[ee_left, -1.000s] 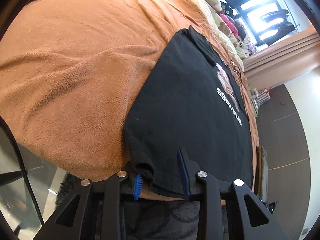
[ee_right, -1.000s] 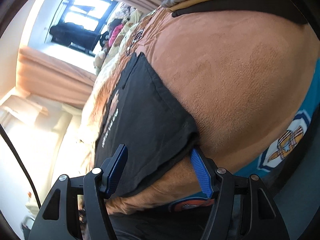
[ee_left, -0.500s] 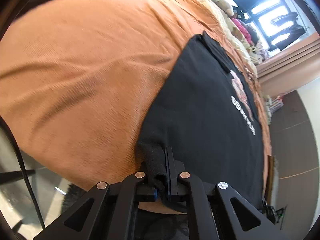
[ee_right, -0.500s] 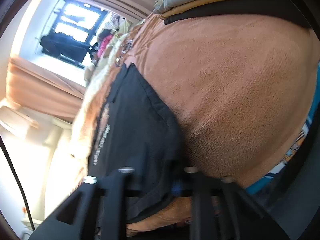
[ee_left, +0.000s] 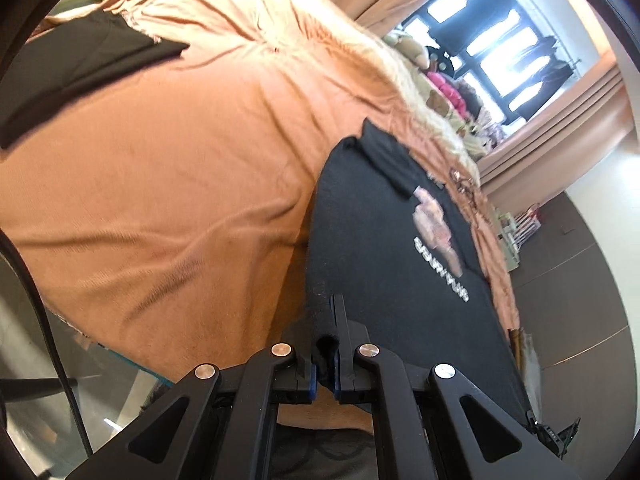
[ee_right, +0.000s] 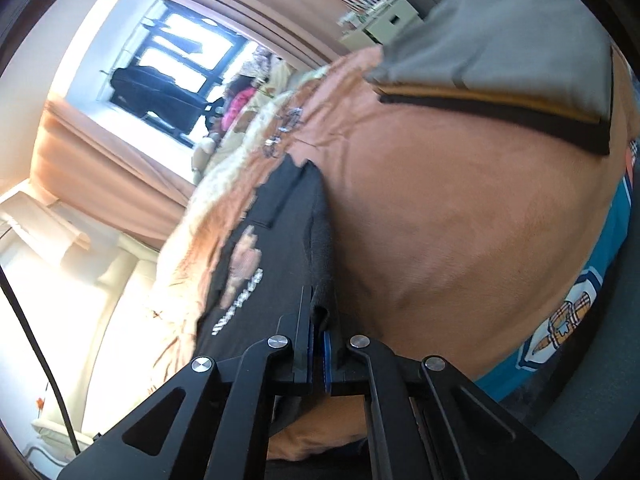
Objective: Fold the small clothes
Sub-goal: 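Lift the hem with both tools and fold it over toward the collar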
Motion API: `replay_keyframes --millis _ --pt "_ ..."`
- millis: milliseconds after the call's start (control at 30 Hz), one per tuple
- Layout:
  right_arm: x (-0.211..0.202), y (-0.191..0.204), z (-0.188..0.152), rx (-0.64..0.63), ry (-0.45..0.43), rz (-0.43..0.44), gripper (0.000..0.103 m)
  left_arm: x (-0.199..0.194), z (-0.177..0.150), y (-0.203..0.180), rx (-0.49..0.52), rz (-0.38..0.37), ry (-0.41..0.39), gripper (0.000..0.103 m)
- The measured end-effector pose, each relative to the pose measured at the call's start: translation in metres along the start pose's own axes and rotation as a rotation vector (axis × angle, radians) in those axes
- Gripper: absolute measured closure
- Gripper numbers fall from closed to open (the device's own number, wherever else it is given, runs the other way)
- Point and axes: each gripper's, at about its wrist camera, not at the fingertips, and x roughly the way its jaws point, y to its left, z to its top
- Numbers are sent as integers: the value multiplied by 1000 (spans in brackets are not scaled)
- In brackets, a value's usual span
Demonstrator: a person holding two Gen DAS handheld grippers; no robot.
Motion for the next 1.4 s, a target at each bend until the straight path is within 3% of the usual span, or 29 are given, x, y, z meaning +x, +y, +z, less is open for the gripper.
replay_keyframes --millis 267,600,1133,1400 --pt "-48 0 -12 -11 -29 94 103 -44 13 11 -42 -68 -52 99" --pt "-79 -16 -30 -24 -44 168 103 -101 0 18 -55 -146 -113 99" --pt "-94 -34 -41 -15 -57 253 103 -182 -21 38 -98 -241 -197 99" --pt "-85 -30 -21 -25 -78 294 103 -209 -11 19 -96 -298 -267 99"
